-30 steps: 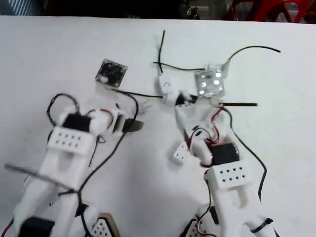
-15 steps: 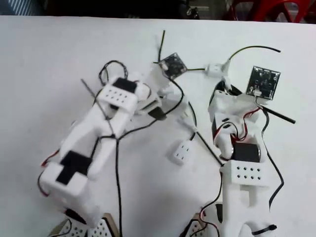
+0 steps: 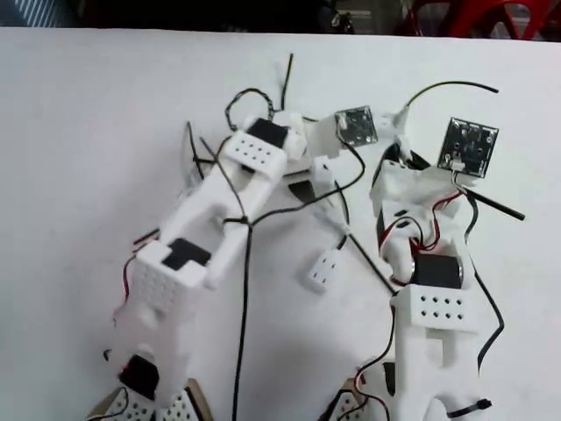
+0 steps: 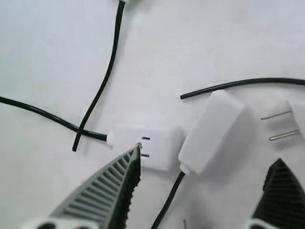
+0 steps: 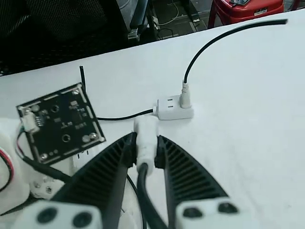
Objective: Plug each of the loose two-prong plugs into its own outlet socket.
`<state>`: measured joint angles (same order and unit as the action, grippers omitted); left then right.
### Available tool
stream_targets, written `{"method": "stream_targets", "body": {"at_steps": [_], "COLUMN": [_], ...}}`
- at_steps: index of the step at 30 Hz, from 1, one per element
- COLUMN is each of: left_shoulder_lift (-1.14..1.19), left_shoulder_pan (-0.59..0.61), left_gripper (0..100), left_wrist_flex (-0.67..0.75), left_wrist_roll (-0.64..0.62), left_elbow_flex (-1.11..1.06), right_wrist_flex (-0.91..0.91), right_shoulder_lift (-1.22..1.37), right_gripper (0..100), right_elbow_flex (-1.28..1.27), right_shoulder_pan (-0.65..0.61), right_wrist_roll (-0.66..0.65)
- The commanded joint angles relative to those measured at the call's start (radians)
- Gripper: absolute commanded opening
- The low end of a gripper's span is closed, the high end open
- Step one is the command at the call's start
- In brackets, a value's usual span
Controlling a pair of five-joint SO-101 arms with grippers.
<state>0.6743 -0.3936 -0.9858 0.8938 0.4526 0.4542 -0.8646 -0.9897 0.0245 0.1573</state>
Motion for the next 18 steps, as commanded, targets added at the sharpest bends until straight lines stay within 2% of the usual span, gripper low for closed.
{"method": "stream_targets", "body": {"at_steps": [1, 7, 18], "left_shoulder_lift": [0.045, 0.140, 0.153], "left_shoulder_pan": [-0.050, -0.065, -0.064], "left_gripper": [39, 37, 11], "left_wrist_flex": [-0.008, -0.012, -0.132], "left_wrist_roll": [0.006, 0.006, 0.014], "left_elbow_flex": [0.118, 0.199, 0.221], "right_wrist_flex": [-0.024, -0.024, -0.024], "right_shoulder_lift": [-0.022, -0.022, -0.022], "right_gripper": [1.7, 1.7, 1.8], "right_elbow_flex": [0.014, 0.014, 0.014], "right_shoulder_pan": [0.012, 0.008, 0.007], "right_wrist_roll": [0.000, 0.000, 0.000]}}
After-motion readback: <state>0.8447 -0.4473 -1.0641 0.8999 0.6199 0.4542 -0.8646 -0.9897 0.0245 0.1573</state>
